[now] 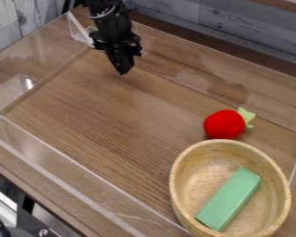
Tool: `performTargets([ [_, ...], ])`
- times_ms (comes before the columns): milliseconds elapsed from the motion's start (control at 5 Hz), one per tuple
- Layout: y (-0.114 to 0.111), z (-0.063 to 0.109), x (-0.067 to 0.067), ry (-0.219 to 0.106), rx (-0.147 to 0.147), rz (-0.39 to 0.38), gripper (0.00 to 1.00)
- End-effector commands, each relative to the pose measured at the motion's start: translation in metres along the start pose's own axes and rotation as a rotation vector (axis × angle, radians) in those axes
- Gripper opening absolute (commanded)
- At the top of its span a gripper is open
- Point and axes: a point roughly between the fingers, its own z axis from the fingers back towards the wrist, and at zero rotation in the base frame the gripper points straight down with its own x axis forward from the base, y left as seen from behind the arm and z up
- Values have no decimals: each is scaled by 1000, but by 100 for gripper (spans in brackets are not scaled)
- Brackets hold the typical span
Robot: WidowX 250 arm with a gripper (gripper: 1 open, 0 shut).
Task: Move the red object to the right side of the table
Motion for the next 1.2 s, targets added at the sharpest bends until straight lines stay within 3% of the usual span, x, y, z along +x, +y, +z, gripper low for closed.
performTargets([
  [0, 0, 13, 15, -39, 33, -29, 0],
  [200, 1, 4, 14, -14, 32, -30, 0],
  [1000, -39, 29, 16, -1, -14, -76, 0],
])
